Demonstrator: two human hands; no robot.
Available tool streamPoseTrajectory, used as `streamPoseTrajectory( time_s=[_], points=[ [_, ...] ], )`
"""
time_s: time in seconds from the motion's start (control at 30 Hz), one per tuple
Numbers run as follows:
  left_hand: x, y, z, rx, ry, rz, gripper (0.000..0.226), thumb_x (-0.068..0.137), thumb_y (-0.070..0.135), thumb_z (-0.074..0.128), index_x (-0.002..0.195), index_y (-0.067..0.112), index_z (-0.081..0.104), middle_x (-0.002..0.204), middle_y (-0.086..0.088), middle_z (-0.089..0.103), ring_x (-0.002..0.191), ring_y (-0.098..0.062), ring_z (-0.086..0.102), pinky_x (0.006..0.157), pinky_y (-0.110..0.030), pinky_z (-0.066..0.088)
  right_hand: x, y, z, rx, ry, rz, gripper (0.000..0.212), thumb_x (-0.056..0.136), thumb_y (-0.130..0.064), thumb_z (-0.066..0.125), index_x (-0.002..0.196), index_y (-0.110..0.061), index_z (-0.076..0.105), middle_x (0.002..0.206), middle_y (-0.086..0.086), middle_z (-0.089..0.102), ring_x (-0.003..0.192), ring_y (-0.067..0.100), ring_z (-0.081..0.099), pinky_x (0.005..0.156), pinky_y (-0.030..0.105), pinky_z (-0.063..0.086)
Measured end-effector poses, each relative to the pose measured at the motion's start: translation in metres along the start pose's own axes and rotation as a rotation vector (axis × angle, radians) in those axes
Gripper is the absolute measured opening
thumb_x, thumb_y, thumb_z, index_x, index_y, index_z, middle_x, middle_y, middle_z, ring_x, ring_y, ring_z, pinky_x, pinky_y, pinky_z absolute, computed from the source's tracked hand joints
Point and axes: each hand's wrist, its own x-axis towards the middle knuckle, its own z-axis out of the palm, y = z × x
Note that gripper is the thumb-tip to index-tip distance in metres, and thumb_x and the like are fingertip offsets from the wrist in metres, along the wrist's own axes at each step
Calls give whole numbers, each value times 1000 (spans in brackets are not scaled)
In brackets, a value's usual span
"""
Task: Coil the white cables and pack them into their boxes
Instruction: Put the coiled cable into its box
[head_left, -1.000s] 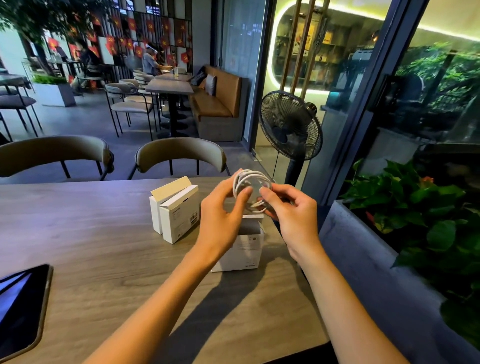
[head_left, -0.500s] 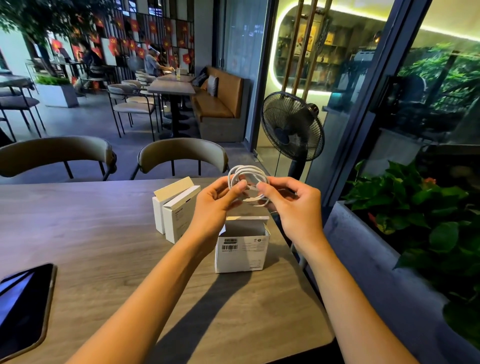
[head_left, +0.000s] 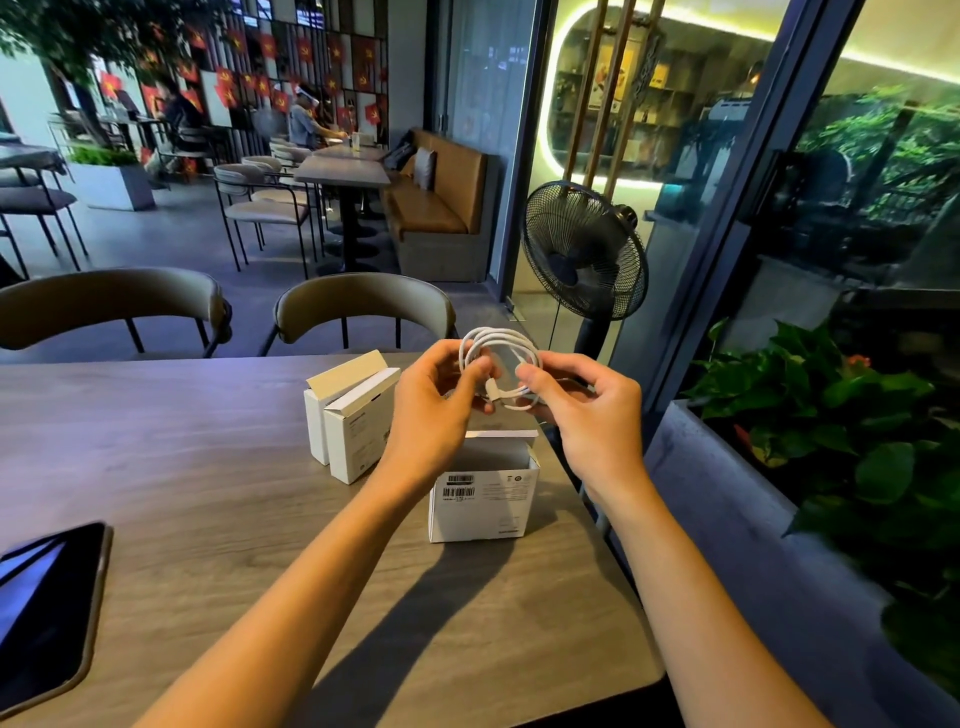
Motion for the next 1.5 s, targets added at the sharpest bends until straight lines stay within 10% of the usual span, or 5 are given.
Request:
streamPoseTrajectory(
  time_s=[0.53,0.9,1.13,1.4,1.5],
  points=[
    [-10,-7,9,-47,194,-39,11,100,22,63,108,30,65,93,7,76,86,-7,74,71,-20,60,-12,-1,2,59,-96,16,17,85,-16,82,100,-23,77,90,-11,79,89,8,76,71,21,60],
    [6,6,-13,47,-312,-194,28,93,25,72,120,17,64,96,-3,78,82,-18,77,63,-22,60,-3,7,-7,98,29,145,19,86,-19,83,104,-19,80,96,0,80,90,19,78,78,40,65],
    [1,-1,-6,-36,-239,-207,25,92,18,73,116,21,65,97,-4,77,82,-16,76,65,-26,61,-9,6,-1,30,-42,75,21,86,-17,82,107,-15,80,96,-5,79,92,11,76,73,24,62],
    [1,-21,-35,227,152,137,25,97,51,60,106,28,59,100,7,63,89,-10,61,75,-26,50,8,14,-17,302,137,295,21,84,-15,83,105,-12,79,101,9,79,96,23,77,72,29,62],
    [-7,-49,-43,510,60,285,34,94,59,57,109,28,56,106,9,61,95,-6,56,80,-20,45,13,19,-20,404,159,380,26,87,-15,80,111,-6,77,105,10,79,97,21,77,76,34,63]
  ],
)
